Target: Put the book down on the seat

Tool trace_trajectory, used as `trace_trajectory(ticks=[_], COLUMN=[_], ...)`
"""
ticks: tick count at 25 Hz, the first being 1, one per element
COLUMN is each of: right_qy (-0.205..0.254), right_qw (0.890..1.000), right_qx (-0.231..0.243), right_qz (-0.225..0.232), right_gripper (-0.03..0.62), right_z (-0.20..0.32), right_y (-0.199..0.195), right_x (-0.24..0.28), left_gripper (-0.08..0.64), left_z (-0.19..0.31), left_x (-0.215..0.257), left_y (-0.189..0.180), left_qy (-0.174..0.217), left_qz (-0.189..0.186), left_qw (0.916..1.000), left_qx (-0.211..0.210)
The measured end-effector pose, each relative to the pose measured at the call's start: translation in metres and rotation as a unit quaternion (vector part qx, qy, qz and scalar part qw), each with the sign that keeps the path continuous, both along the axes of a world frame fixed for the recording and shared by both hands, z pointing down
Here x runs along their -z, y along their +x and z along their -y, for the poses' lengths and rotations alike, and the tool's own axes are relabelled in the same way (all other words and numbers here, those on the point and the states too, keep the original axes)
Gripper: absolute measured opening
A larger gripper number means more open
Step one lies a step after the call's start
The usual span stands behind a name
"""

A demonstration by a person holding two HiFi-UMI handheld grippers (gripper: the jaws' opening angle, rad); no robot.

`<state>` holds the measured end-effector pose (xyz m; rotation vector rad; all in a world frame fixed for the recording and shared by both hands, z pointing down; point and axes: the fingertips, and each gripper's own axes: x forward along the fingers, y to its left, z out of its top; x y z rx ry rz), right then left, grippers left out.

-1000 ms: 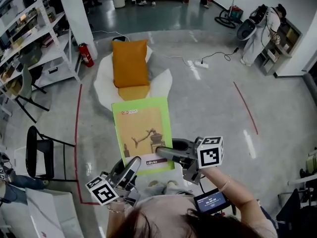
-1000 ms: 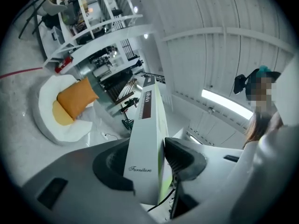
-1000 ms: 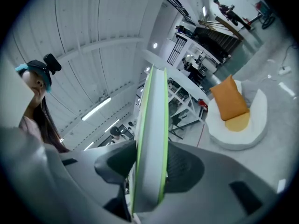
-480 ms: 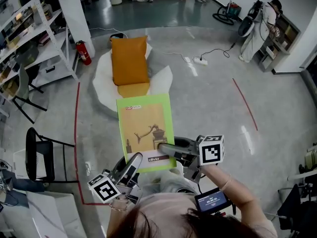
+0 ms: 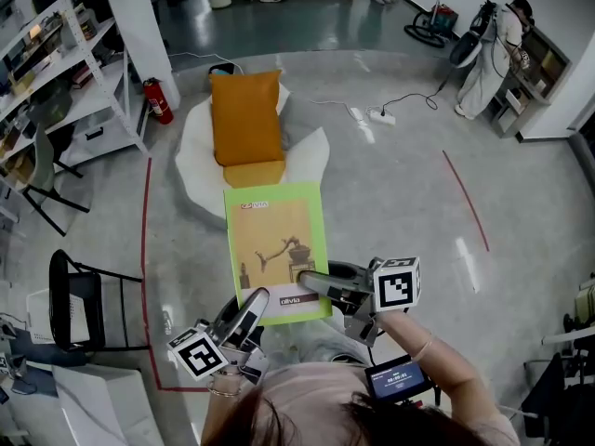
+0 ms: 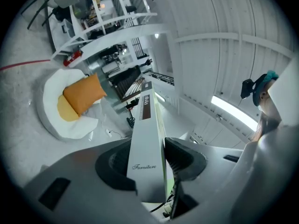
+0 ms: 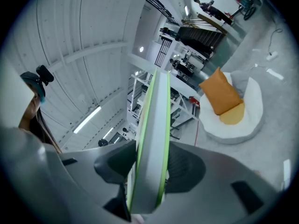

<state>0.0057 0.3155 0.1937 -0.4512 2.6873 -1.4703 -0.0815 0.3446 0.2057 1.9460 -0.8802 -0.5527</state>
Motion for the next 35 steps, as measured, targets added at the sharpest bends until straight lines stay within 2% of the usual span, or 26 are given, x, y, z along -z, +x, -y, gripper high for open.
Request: trace_trajectory(ticks=[7, 13, 20, 26, 35], right_qy=[-0.01, -0.009, -0.019, -0.041, -0.058], right_qw=[1.0, 1.0, 0.999, 0.998, 0.996], right_qx=[0.015, 0.02, 0.035, 0.053, 0.068], right_qz=[0.004, 0.006, 0.009, 0.012, 0.008], right_gripper=[0.19, 0.19, 0.19, 0.19, 0.19], right_z=[0.093, 0.112, 0.203, 0.236, 0.27], right_y=[0.001, 0.001, 0.01, 0.019, -0.001], right_x=[0.007, -0.003, -0.01, -0.02, -0.043], left_gripper=[0.184, 0.184, 0.184, 0.184, 0.184], left_z=[0.09, 0.107, 0.195, 0.226, 0.257], left_x=[0.007, -0.003, -0.008, -0.016, -0.035], left_y=[0.002, 0.002, 0.013, 0.024, 0.004], left_qy=[-0.013, -0.016, -0.024, -0.037, -0.058], left_qz=[0.001, 0.0, 0.003, 0.012, 0.012], left_qw=[0.9998, 0.9997, 0.9992, 0.9984, 0.9965], left_qx=[0.014, 0.017, 0.031, 0.041, 0.059])
